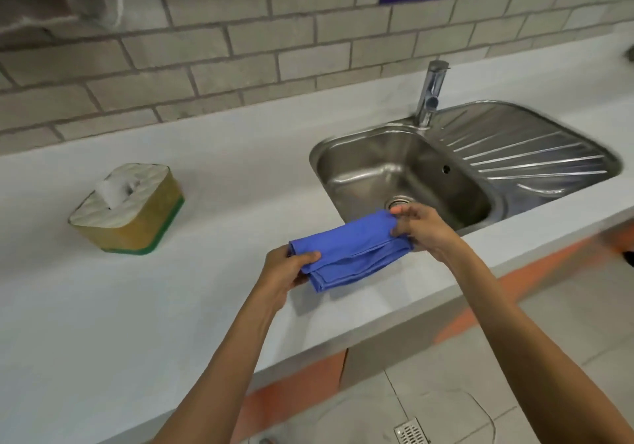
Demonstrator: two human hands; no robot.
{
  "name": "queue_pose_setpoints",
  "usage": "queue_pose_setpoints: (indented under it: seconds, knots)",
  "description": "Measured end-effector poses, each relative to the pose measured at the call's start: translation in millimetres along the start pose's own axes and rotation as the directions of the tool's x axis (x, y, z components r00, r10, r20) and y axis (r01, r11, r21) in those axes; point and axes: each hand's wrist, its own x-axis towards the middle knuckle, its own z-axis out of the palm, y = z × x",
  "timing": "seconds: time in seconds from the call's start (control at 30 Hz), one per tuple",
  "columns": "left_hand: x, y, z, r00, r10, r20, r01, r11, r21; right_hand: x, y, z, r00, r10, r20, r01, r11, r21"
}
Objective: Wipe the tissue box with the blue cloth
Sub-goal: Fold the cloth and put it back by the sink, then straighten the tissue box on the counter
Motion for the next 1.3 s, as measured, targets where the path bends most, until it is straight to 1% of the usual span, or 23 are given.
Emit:
queue_pose_setpoints:
  seconds: [0.1,0.17,0.27,0.33,0.4,0.5,0.6,0.67,0.7,0.77,0.83,0.87,0.9,0.93,1.0,1.03,1.13,1.2,1.3]
  knots:
    - [3,-14,47,1.0,0.011,-0.015,-0.011,0.999,0.045,1,21,-42,0.998,-0.024,-0.064,0.021,0.999,-0.047]
    - [7,-21,72,0.998,0.028,-0.053,-0.023,0.996,0.081,4,33,-62,0.993,-0.033,-0.109,0.025,0.997,-0.077]
    - [12,-30,100,0.993,0.06,-0.102,-0.044,0.987,0.152,12,51,-81,0.986,-0.051,-0.156,0.03,0.99,-0.136]
    - [14,-36,114,0.987,0.104,-0.121,-0.075,0.971,0.229,17,59,-87,0.98,-0.073,-0.186,0.036,0.98,-0.197]
    - [15,-41,122,0.977,0.163,-0.135,-0.108,0.933,0.343,18,68,-90,0.972,-0.103,-0.211,0.043,0.962,-0.271]
    - [18,-48,127,0.953,0.263,-0.151,-0.151,0.842,0.518,20,79,-89,0.965,-0.148,-0.217,0.056,0.923,-0.38]
    - [19,-55,128,0.934,0.329,-0.139,-0.174,0.76,0.627,20,84,-86,0.961,-0.192,-0.198,0.077,0.876,-0.477]
    - [20,-58,129,0.922,0.369,-0.117,-0.182,0.681,0.709,21,86,-83,0.96,-0.221,-0.171,0.086,0.815,-0.574]
    - [20,-58,130,0.91,0.399,-0.113,-0.173,0.613,0.771,20,85,-82,0.96,-0.23,-0.16,0.082,0.777,-0.624]
    - [20,-59,132,0.857,0.507,-0.091,-0.16,0.431,0.888,19,84,-78,0.957,-0.25,-0.146,0.067,0.683,-0.728]
    - [18,-59,135,0.811,0.585,-0.008,-0.189,0.275,0.943,17,79,-75,0.952,-0.274,-0.136,0.051,0.581,-0.812]
    - [18,-59,135,0.81,0.585,0.044,-0.211,0.221,0.952,15,77,-73,0.951,-0.279,-0.13,0.046,0.546,-0.837]
    - [18,-59,135,0.82,0.566,0.088,-0.232,0.188,0.954,14,74,-70,0.952,-0.281,-0.125,0.044,0.525,-0.85]
    - [19,-59,133,0.834,0.539,0.118,-0.249,0.176,0.952,13,71,-67,0.952,-0.281,-0.117,0.048,0.517,-0.855]
    - [22,-55,127,0.851,0.507,0.139,-0.28,0.212,0.936,11,63,-60,0.951,-0.294,-0.094,0.08,0.531,-0.844]
    - [22,-52,123,0.851,0.508,0.133,-0.299,0.261,0.918,11,58,-55,0.949,-0.304,-0.078,0.107,0.547,-0.83]
    - [22,-35,106,0.846,0.527,0.085,-0.363,0.451,0.815,13,41,-35,0.943,-0.331,-0.017,0.203,0.615,-0.762]
    - [22,-20,90,0.834,0.551,0.017,-0.381,0.553,0.741,16,28,-13,0.939,-0.344,0.022,0.259,0.662,-0.703]
    - [22,7,53,0.82,0.546,-0.173,-0.352,0.718,0.6,23,8,30,0.928,-0.366,0.074,0.325,0.695,-0.641]
